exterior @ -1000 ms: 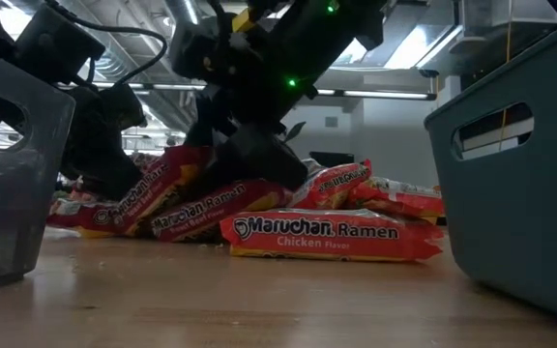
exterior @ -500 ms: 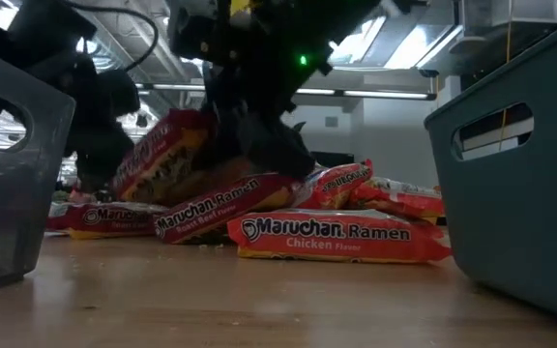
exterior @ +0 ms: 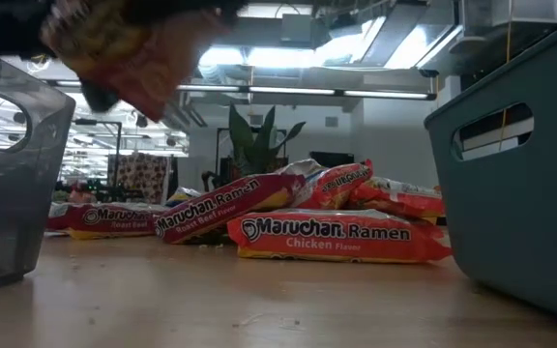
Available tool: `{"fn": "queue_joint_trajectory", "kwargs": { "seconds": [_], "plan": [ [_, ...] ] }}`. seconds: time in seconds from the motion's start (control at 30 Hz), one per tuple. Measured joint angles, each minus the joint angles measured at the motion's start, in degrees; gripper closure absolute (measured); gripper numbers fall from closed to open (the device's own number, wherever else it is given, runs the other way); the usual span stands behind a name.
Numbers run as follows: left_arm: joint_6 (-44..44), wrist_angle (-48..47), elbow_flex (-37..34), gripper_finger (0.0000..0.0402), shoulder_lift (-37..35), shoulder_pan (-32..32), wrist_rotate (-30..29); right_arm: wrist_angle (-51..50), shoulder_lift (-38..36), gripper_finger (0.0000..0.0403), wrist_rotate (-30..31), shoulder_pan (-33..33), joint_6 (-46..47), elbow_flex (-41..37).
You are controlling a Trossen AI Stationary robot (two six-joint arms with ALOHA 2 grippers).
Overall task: Sort Maruchan noodles
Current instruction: Put the red noodle pack into the black bin
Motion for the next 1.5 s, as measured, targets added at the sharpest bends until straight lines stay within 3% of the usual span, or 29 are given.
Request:
{"fn": "queue_joint_trajectory", "kwargs": {
  "seconds": [0.13, 0.23, 0.47, 0.8, 1.03, 1.23, 1.5],
  "plan": [
    [-0.2, -0.4, 1.9, 0.0204, -5.6, -0.5, 1.0, 3.8, 0.0, 0.0288, -4.8, 1.4, 0.5, 0.7],
    [-0.2, -2.8, 3.9, 0.0204, -9.3, -0.5, -0.8, 7.5, 0.0, 0.0290, -12.1, 2.2, 0.2, 0.7],
    [-1.2, -4.2, 7.2, 0.0204, -13.0, -0.5, 0.5, 15.1, 2.6, 0.0288, -22.2, 2.4, -5.6, 0.7],
    [-1.5, -5.8, 8.7, 0.0204, -13.3, -0.5, 0.0, 17.4, 9.1, 0.0287, -28.1, 2.4, -14.7, 7.4],
    [-1.6, -5.8, 8.7, 0.0204, -13.3, -0.5, -0.8, 17.2, 13.7, 0.0287, -32.8, 2.0, -15.8, 13.2],
    [-1.5, -6.0, 8.7, 0.0204, -13.3, -0.5, -0.8, 16.3, 17.7, 0.0286, -31.9, 1.6, -15.8, 16.3],
    [-1.5, -6.0, 8.7, 0.0204, -13.3, -0.5, -0.8, 10.7, 17.6, 0.0286, -29.8, 0.4, -15.8, 16.5]
  ]
}}
